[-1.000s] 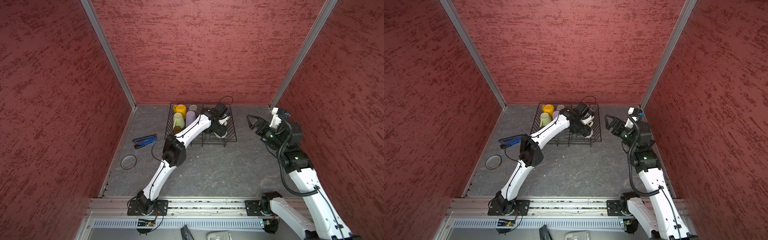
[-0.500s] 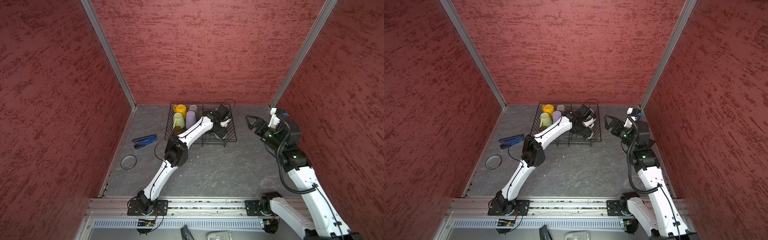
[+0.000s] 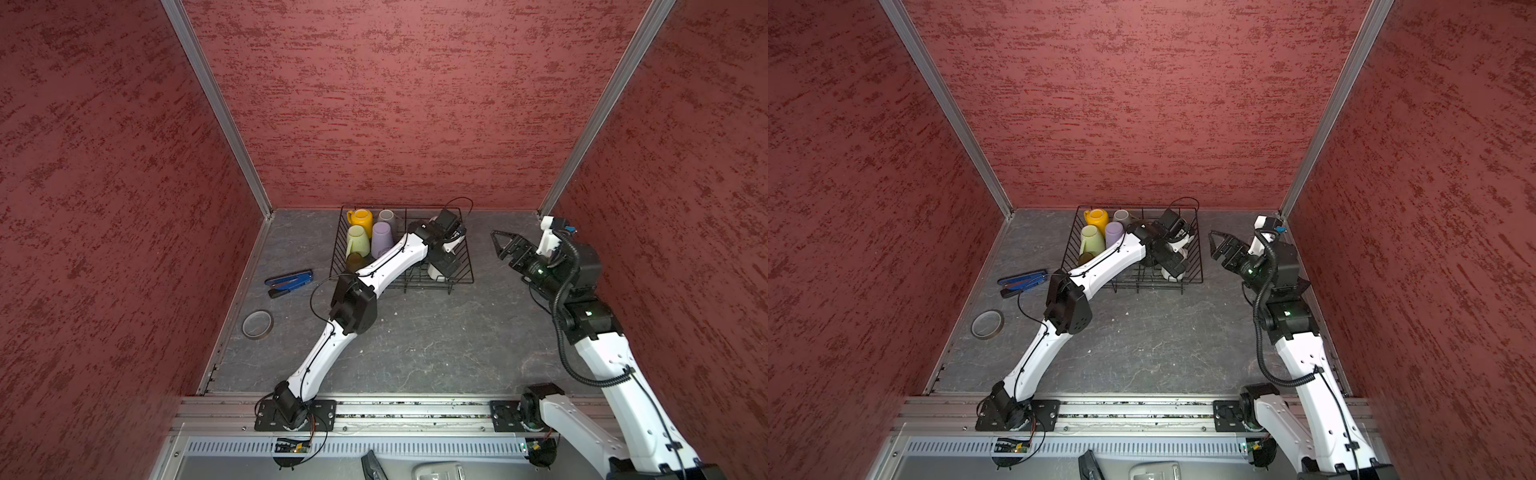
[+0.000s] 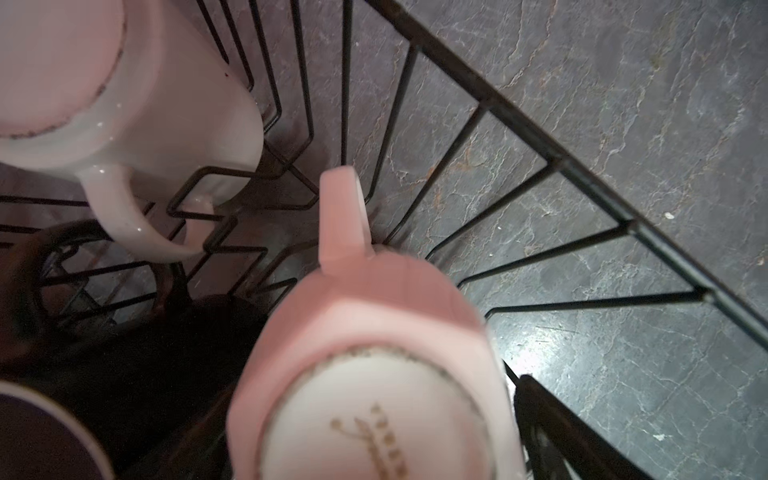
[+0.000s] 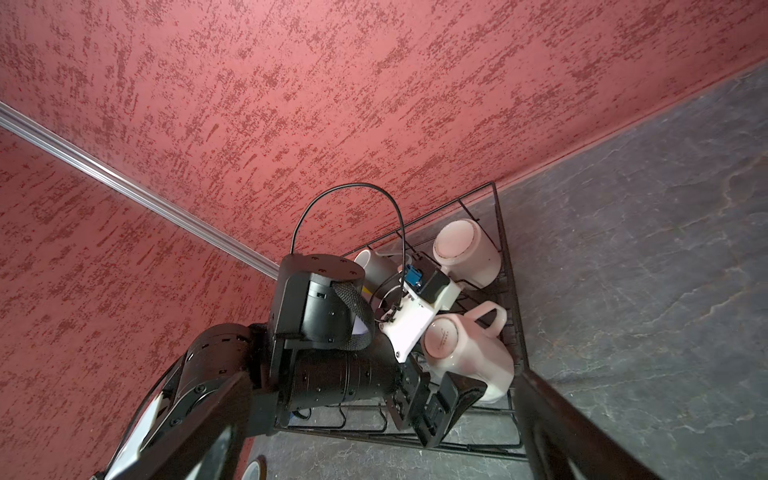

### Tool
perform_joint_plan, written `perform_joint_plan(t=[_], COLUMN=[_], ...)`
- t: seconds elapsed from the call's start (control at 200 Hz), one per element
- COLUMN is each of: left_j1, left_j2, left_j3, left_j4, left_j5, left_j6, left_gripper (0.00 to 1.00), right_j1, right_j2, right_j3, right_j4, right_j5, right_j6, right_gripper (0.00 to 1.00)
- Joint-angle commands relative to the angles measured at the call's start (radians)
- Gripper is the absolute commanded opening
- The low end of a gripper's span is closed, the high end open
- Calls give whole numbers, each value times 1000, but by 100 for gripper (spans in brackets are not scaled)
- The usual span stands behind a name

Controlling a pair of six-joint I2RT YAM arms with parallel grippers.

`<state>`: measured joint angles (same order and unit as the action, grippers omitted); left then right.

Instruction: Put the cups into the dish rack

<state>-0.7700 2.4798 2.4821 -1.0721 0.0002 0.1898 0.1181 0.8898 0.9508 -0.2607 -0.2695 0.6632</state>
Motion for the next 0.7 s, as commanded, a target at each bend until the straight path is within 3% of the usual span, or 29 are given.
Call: perform_joint_plan(t=[0.0,0.14,0.426,0.536,0.696], left_j1=[-6,11,147,209,335], left_j2=[-115,-330,-942,-1151,-1347], left_j3=[-37,-296,-1121,-1375,-1684], left_j4=[61,280,961,1134,1268], left_j5=[10,4,-12,-88,-211], left_j6=[-26,-73,-162,-140,-154], left_gripper=[100,100,100,100,100], right_j1=[-13,-29,-92,-100,-121], right_j2=[10,22,116,167,253], right_j3=[44,88,-24,-125,-269], right_j4=[-30,-36,72,174,369], right_j5=[21,72,211,284,363], right_j6=[-50,-156,-284,-344,-414], right_gripper=[99,99,99,99,99])
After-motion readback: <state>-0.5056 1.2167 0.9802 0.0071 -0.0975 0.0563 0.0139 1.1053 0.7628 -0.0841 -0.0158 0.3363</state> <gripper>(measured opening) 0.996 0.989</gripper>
